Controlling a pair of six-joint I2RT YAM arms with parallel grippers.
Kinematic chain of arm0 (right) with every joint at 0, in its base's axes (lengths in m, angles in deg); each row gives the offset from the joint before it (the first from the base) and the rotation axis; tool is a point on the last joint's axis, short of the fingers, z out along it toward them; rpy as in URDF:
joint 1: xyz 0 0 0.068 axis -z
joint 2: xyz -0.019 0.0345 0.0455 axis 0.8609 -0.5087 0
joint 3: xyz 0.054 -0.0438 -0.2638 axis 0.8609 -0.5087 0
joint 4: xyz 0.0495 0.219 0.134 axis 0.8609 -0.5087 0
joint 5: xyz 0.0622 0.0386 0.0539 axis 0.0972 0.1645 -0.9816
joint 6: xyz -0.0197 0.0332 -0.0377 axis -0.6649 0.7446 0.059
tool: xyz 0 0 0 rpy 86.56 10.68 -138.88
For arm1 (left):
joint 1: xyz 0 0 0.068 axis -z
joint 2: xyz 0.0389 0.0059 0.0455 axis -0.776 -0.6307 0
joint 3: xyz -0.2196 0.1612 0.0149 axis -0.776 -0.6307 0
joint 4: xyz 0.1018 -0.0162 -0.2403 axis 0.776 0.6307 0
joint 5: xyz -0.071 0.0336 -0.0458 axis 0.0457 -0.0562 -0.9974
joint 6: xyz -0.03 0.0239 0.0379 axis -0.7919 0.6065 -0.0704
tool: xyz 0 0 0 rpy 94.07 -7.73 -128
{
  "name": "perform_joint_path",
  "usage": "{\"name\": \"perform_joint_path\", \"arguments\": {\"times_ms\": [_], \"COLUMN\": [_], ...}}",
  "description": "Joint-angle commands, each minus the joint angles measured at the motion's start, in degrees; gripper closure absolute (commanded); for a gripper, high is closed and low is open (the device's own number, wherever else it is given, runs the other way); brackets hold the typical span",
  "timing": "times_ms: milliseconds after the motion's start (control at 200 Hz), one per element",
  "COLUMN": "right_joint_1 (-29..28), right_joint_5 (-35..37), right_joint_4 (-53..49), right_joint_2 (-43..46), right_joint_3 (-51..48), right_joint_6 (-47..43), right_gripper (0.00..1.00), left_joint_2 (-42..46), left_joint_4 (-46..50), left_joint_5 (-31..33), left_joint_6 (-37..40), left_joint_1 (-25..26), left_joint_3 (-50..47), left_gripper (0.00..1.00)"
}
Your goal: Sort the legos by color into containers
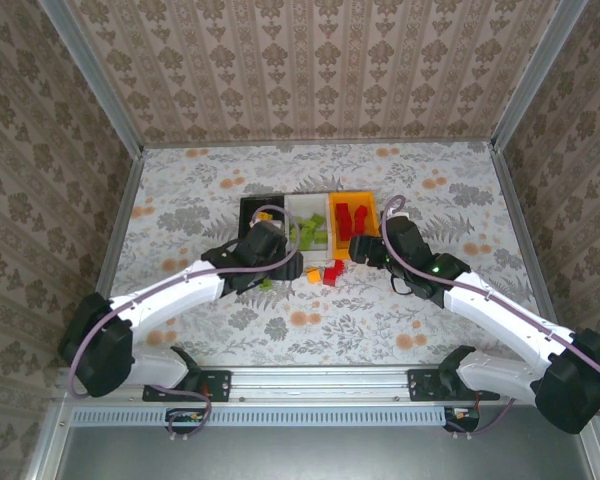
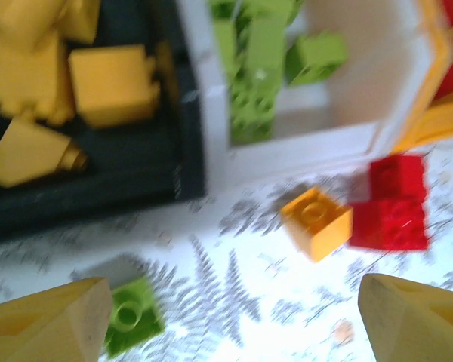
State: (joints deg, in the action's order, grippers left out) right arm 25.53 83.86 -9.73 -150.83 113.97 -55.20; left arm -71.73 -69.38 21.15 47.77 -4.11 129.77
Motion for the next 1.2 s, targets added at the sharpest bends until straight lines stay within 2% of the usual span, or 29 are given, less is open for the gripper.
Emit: {"name": "perform_joint_path", "arguments": {"times_ms": [0, 215, 360, 595, 800, 995, 1195], "right_joint_1": [0.4, 0.4, 0.4, 0.4, 0.4, 0.4, 0.5], "right_joint_5": [-0.3, -0.6, -0.5, 0.1, 0.2, 0.4, 0.7], "right_joint_4": [-0.4, -0.4, -0.5, -1.1, -1.0, -0.9, -0.8], "right_joint_2": [-0.4, -1.0, -1.1, -0.4, -0.3, -0.3, -0.1], "right_joint_3": [-0.3, -0.1, 0.0, 0.3, 0.2, 0.1, -0.2], "right_joint_6": [0.7, 0.8, 0.8, 0.4, 0.4, 0.3, 0.5], "right_gripper": [0.17, 0.17, 0.17, 0.17, 0.17, 0.17, 0.17], "left_joint_2": [2.5, 1.4, -2.9, -7.6, -9.6, -8.1, -2.6], "left_joint_4": [0.9, -3.8, -5.5, -7.4, -8.0, -6.9, -2.8], "left_joint_5": [2.3, -0.9, -1.4, -1.7, -2.1, -2.4, -1.5], "left_joint_6": [-3.1, -2.4, -0.4, -0.1, 0.0, 0.1, 0.2], "left_joint_1": [-0.9, -5.2, -5.9, -6.9, -7.1, -6.9, -3.7], "left_joint_3": [-3.9, -9.6, -8.4, -7.9, -8.0, -8.0, -5.5], "left_gripper": [0.12, 0.07, 0.09, 0.29, 0.52, 0.65, 0.71]}}
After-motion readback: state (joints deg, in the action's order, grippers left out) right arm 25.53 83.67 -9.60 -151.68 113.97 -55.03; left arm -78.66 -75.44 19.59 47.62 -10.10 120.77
